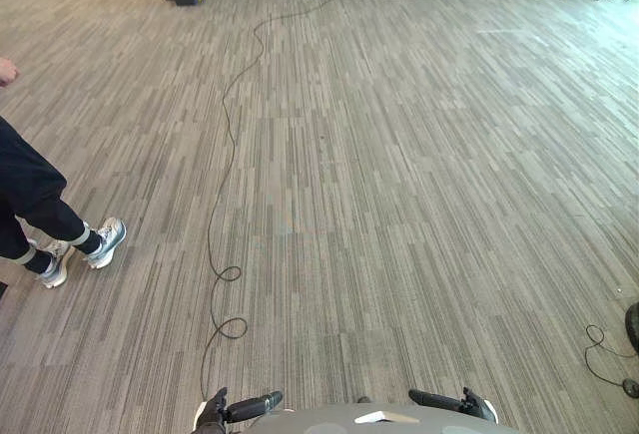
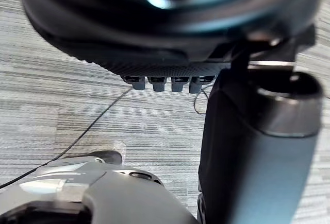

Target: Pick up cushions and gather them together orderly.

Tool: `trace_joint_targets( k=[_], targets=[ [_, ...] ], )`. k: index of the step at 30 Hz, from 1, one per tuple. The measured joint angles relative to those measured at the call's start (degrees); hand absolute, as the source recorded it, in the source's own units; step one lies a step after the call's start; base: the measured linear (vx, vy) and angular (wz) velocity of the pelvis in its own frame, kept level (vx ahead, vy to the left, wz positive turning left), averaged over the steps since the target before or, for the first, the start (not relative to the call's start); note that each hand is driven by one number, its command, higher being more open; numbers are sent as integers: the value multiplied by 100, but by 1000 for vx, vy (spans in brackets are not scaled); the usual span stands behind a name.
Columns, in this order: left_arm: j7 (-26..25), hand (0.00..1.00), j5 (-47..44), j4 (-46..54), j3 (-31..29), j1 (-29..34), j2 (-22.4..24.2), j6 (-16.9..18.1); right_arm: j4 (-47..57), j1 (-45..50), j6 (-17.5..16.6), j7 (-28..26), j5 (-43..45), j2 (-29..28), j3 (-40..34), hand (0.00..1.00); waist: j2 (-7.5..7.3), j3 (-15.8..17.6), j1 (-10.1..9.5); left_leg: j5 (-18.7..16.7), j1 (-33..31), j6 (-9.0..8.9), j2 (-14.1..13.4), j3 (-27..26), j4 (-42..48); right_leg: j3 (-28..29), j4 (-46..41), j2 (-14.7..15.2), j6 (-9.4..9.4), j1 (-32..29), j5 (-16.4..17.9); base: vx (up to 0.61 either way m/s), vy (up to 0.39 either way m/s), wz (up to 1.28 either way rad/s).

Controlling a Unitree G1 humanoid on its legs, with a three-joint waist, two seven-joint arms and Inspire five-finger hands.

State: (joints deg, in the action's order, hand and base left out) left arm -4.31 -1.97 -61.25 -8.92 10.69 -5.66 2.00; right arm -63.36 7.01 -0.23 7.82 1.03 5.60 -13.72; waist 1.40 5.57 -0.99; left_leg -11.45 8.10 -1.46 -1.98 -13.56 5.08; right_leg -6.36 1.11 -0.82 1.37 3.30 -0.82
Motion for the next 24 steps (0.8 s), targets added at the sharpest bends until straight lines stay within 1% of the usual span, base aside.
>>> trace_joint_targets(
  k=[2, 4, 9, 24],
  targets=[
    [-24, 100, 30, -26, -108, -74, 53, 0, -3, -77, 0, -2, -97, 9, -93, 100, 95, 50, 25, 37, 110, -73, 5, -46, -108, -51, 50, -3, 49, 77, -47, 69, 19, -7],
    [-27, 100, 34, -27, -107, -106, 73, 7, -12, -117, 0, -2, -102, 15, -107, 100, 109, 53, 54, 55, 156, -103, 5, -48, -170, -134, 60, -8, 65, 100, -58, 68, 3, 1],
    [-23, 100, 39, -27, -123, -137, 78, 6, -57, -270, 1, -5, -105, -44, -189, 100, 58, 131, 90, 76, 288, -140, 5, -125, -293, -164, 199, -26, 124, 229, -102, 19, -5, 0],
    [-22, 100, 41, -28, -98, -246, 53, 4, -76, -426, 2, -8, -99, -80, -300, 100, 37, 315, 89, 78, 305, -138, 4, -115, -309, -319, 234, -23, 124, 304, -105, -14, -23, 3]
  ],
)
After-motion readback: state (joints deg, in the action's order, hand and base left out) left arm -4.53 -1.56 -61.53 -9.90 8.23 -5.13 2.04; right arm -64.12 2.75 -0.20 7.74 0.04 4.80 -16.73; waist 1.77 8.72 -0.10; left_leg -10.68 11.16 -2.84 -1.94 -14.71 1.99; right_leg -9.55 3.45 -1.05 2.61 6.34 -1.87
